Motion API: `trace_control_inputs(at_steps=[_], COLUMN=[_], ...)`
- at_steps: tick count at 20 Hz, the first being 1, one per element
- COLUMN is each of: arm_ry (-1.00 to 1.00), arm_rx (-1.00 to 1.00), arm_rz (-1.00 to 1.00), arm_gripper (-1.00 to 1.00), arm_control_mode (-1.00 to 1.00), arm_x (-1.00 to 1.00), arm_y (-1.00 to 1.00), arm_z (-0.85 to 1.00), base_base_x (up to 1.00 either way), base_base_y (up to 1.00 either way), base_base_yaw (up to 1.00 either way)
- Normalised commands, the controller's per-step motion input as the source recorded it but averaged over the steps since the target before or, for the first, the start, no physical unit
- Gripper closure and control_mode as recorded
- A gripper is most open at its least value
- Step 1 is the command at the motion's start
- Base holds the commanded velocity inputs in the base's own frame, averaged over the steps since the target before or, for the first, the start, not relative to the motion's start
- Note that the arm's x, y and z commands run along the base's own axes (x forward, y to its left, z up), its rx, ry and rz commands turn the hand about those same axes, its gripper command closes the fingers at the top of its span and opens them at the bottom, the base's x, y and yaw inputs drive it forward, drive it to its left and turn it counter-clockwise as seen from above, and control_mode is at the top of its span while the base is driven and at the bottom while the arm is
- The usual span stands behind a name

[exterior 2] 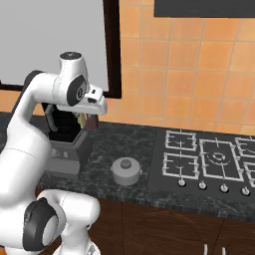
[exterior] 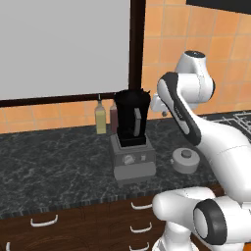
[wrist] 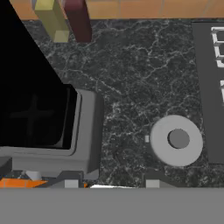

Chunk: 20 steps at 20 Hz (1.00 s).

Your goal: Close the lid blender by securely placing the lid on top.

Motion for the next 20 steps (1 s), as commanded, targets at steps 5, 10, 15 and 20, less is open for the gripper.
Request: trace_control_inputs(at_steps=[5, 10, 15, 20], arm_ry=[0.0, 0.07, 0.09, 0.04], arm_rx=[0.0, 0.04, 0.06, 0.01], arm_rz=[-0.01, -0.02, 0.0, 0.0], arm_gripper=[-1.0, -1.0, -1.0, -1.0], arm_control_mode=[-1.0, -1.0, -1.0, -1.0], arm_x=[-0.31, -0.63, -0.35, 0.01], arm_y=[-0.17, -0.72, -0.74, -0.58], arm_z=[-0.07, -0.37, -0.61, -0.57], base_base_x=[0.0, 0.0, 0.0, 0.0], base_base_y=[0.0, 0.0, 0.0, 0.0], base_base_yaw=[0.0, 0.0, 0.0, 0.0])
